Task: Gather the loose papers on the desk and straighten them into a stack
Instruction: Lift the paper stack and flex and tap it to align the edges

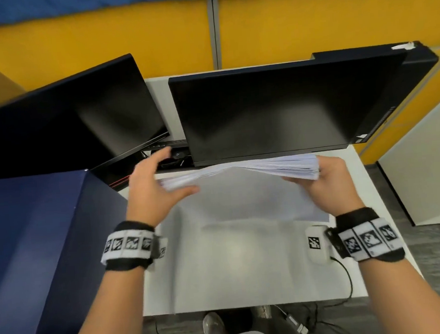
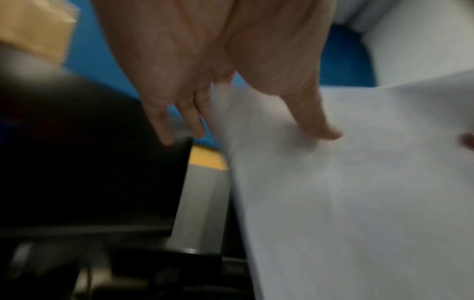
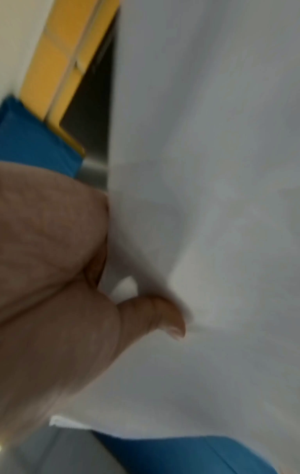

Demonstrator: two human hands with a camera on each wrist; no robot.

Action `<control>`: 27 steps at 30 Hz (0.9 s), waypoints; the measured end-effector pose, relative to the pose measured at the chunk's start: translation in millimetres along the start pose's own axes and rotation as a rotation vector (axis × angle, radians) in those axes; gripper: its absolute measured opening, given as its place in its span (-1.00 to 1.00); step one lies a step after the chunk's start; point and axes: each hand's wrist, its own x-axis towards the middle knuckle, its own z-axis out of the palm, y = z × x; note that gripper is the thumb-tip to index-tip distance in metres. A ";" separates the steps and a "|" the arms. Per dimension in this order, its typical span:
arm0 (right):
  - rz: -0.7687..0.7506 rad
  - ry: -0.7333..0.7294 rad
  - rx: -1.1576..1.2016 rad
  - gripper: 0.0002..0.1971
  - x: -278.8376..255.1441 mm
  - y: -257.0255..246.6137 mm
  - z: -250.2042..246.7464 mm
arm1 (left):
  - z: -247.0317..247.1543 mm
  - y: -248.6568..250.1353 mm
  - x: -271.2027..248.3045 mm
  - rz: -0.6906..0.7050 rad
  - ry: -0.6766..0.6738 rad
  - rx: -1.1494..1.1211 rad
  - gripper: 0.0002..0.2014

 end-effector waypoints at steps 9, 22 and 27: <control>0.249 0.159 0.255 -0.71 -22.7 39.7 7.9 | 43.1 -14.2 -27.0 -0.350 -0.048 -0.550 -0.70; 0.580 0.136 0.290 -0.66 -65.8 115.3 61.7 | 110.1 -58.5 -53.7 -0.556 -0.127 -0.392 -0.70; 0.367 0.187 0.164 -0.81 -50.8 95.3 52.6 | 92.1 -43.1 -37.1 -0.480 -0.019 -0.525 -0.75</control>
